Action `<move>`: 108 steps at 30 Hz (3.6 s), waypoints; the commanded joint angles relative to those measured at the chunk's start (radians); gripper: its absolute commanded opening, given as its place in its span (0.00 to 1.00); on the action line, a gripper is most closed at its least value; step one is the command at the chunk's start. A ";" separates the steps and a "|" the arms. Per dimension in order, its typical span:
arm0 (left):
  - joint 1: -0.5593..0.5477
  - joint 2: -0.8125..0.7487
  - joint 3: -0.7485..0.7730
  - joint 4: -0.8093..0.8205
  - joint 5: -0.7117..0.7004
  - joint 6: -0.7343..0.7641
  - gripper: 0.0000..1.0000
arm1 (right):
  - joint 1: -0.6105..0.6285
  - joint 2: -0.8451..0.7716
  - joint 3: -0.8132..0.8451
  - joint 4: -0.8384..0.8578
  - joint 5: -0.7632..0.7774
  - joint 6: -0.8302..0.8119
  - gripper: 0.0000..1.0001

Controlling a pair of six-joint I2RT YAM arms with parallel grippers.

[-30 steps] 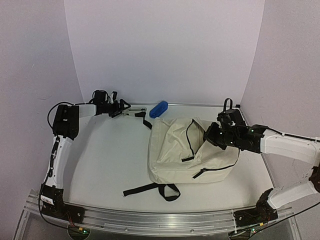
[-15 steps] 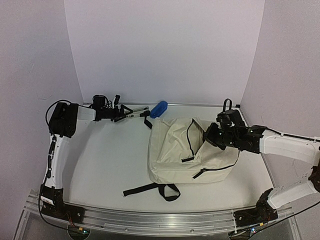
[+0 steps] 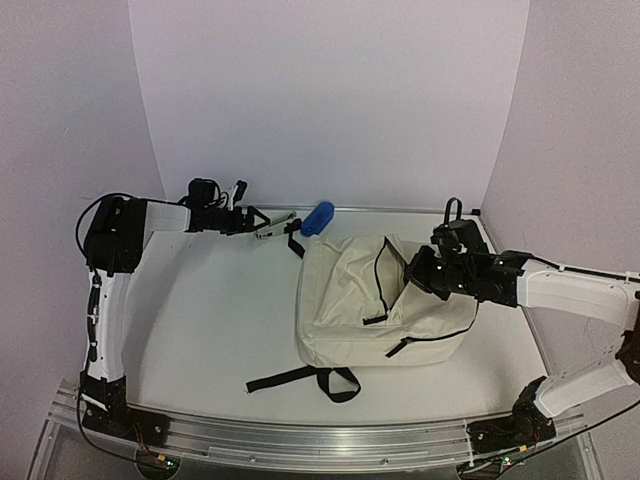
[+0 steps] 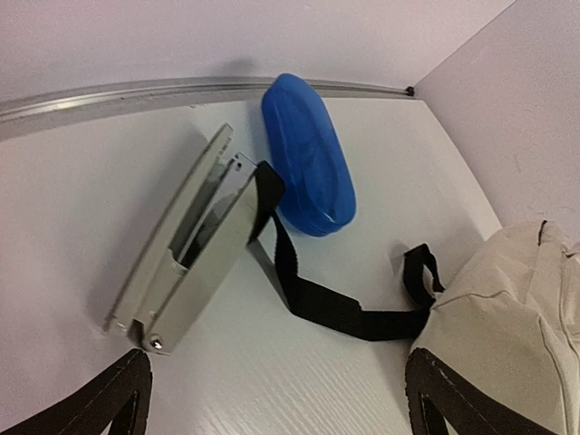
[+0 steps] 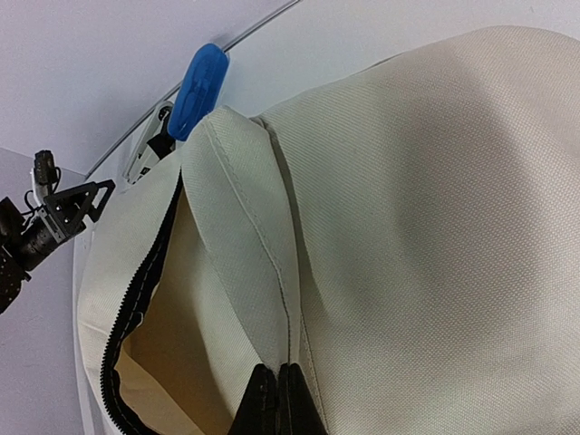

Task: Pack the student bag
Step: Pick up the stationery from the center of the board.

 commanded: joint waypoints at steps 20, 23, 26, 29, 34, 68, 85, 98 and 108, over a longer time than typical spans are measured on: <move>-0.020 0.260 0.528 -0.441 -0.280 0.336 1.00 | 0.001 0.044 0.016 0.007 -0.023 -0.019 0.00; -0.040 0.265 0.534 -0.451 -0.284 0.354 1.00 | 0.002 0.051 0.020 0.007 -0.027 -0.022 0.00; -0.059 0.264 0.528 -0.453 -0.295 0.372 1.00 | 0.002 0.055 0.022 0.009 -0.028 -0.023 0.00; -0.078 0.264 0.523 -0.459 -0.317 0.408 1.00 | 0.001 0.054 0.019 0.010 -0.029 -0.022 0.00; -0.103 0.278 0.540 -0.475 -0.391 0.443 0.98 | 0.001 0.052 0.013 0.012 -0.029 -0.023 0.00; -0.132 -0.289 -0.185 0.027 -0.494 0.045 0.12 | 0.001 -0.025 0.058 0.004 -0.015 -0.146 0.41; -0.196 -0.665 -0.519 0.507 0.030 -0.645 0.10 | 0.001 -0.147 0.177 0.282 -0.297 -0.260 0.98; -0.346 -0.623 -0.565 1.075 0.094 -1.076 0.10 | 0.024 0.114 0.230 0.609 -0.521 -0.082 0.98; -0.427 -0.573 -0.534 1.107 0.073 -1.108 0.10 | 0.025 0.182 0.270 0.716 -0.551 -0.038 0.98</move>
